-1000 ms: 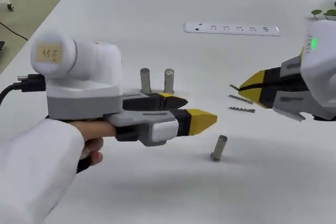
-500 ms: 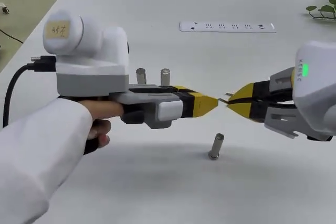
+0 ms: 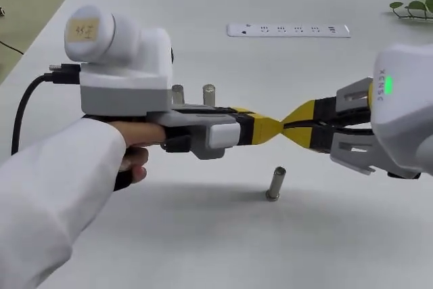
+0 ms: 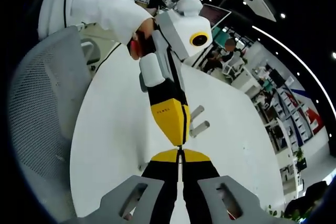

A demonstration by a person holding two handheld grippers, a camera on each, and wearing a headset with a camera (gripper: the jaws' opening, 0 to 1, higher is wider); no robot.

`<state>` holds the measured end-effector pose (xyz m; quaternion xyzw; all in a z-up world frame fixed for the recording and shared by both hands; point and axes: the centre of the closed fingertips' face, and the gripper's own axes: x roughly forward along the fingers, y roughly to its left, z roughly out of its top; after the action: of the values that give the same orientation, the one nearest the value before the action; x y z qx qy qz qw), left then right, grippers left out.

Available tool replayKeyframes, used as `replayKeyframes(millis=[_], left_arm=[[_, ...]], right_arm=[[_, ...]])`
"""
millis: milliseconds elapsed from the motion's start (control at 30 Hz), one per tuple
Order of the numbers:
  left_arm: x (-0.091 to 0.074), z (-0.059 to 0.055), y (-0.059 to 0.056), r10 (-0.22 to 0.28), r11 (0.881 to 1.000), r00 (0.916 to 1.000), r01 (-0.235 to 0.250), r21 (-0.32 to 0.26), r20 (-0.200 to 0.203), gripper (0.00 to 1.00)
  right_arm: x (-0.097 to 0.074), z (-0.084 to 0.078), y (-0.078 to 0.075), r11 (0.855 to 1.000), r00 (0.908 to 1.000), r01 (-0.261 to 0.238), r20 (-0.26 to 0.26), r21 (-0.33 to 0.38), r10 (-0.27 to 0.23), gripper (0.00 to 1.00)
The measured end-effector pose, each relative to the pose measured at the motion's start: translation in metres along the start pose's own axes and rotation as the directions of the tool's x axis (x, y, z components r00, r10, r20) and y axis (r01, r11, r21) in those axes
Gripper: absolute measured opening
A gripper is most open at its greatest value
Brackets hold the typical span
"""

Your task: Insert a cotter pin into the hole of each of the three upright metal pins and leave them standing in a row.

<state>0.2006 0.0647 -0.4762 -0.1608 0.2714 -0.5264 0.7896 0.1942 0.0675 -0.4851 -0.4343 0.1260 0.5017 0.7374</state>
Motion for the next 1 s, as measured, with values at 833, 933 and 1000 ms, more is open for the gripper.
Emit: replayKeyframes(millis=[833,933,1000], left_arm=[[0.0003,-0.005,-0.0001,-0.011,1.0,0.9997,0.011,-0.003,-0.024,0.0],[-0.0007,-0.0048,-0.0003,-0.006,1.0,0.9996,0.005,-0.01,-0.026,0.0],[-0.0014,-0.004,0.0,-0.002,1.0,0.9997,0.002,-0.006,-0.024,0.0]], right_arm=[[-0.0005,0.0034,0.0032,1.0,1.0,-0.006,0.004,-0.016,0.006,0.0],[-0.0008,0.0043,0.0032,1.0,0.9999,-0.007,0.007,-0.016,0.007,0.0],[-0.0013,0.0051,0.0028,1.0,0.9999,-0.006,0.012,-0.017,0.006,0.0]])
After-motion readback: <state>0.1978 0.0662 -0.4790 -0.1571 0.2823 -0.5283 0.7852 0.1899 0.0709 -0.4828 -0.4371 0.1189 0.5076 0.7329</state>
